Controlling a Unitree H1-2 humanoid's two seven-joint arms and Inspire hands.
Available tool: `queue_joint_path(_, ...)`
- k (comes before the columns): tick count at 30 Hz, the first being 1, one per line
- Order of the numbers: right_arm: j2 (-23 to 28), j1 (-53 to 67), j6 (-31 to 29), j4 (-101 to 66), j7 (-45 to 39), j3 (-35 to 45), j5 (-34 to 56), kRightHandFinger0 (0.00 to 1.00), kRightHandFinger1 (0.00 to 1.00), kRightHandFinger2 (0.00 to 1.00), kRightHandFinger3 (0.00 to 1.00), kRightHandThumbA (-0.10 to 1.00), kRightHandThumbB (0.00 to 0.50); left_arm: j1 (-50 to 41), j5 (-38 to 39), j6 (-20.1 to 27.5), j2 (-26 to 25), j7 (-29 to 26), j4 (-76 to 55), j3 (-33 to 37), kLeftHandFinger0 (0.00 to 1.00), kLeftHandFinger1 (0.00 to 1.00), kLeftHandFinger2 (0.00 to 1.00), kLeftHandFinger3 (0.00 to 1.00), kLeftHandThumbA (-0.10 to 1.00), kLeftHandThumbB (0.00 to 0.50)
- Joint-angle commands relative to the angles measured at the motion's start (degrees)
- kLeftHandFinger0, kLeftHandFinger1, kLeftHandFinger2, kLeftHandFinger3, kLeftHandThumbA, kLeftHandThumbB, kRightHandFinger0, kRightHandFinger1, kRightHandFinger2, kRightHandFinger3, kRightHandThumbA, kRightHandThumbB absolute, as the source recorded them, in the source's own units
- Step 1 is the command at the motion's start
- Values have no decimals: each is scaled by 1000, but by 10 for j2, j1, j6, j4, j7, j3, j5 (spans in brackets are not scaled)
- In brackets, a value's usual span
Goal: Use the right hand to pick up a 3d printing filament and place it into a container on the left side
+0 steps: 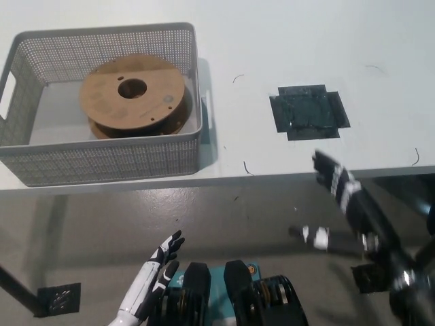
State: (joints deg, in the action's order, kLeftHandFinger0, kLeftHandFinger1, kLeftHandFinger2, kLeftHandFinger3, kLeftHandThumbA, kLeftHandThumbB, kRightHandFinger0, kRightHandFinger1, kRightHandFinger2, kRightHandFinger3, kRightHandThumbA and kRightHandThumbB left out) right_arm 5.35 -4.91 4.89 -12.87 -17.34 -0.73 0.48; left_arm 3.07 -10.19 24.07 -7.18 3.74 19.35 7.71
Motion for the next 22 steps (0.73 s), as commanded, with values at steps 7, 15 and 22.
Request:
queue_joint_path(7, -53, 146, -309, -151, 66, 12, -44, 1000, 1000, 1000, 1000, 1000, 283, -11, 8, 29, 3, -20, -8, -3, 1000, 1000, 1000, 1000, 1000, 259)
queue_joint_path(15, -46, 118, -308, -11, 83, 8, -85, 1000, 1000, 1000, 1000, 1000, 250, -17, 9, 29, 7, -17, -12, -4, 1000, 1000, 1000, 1000, 1000, 249)
queue_joint_path(22, -44, 116, -289, 29, 94, -16, -136, 1000, 1000, 1000, 1000, 1000, 360, -13, 9, 29, 4, -18, -11, -5, 1000, 1000, 1000, 1000, 1000, 250)
